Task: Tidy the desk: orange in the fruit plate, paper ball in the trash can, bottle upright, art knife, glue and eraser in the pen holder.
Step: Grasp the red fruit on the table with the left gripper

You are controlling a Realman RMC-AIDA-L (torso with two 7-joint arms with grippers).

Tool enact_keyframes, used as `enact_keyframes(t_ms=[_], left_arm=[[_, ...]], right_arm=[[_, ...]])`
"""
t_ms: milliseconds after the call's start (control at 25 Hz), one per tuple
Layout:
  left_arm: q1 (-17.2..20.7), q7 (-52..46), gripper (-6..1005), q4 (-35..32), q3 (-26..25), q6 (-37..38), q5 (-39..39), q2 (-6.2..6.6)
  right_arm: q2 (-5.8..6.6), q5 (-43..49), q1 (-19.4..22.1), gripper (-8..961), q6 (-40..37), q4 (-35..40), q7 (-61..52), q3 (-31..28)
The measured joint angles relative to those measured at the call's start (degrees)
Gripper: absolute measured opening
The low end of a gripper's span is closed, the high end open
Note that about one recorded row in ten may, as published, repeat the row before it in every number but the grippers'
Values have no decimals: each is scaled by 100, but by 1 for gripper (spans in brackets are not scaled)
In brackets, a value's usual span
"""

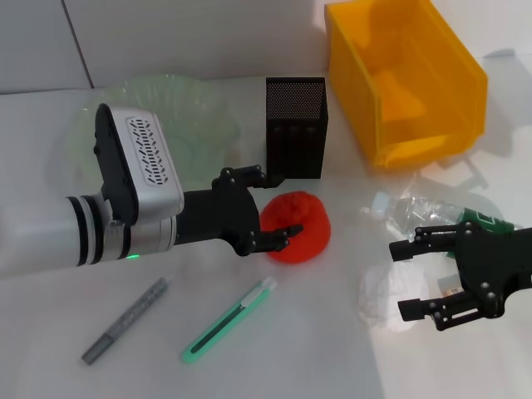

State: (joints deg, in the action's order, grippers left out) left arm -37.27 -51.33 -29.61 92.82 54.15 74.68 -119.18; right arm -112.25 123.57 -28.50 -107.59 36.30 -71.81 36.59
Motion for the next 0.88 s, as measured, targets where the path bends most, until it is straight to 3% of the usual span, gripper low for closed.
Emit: enact_keyframes(t_ms=[320, 480, 840, 880], left_arm=[[-14, -45, 737, 42, 299, -325, -109, 0], [-3, -56, 735, 48, 324, -449, -112, 0], [21, 5, 667, -4, 554, -720, -109, 0], [21, 5, 620, -4, 554, -720, -109, 0]], right_arm=[[-14, 6, -7, 835, 2, -1, 0, 6], [-76, 54, -15, 835, 2, 0, 0, 6], [-98, 71, -24, 835, 2, 1, -2, 6], [-103, 71, -24, 835, 2, 1, -3, 6]])
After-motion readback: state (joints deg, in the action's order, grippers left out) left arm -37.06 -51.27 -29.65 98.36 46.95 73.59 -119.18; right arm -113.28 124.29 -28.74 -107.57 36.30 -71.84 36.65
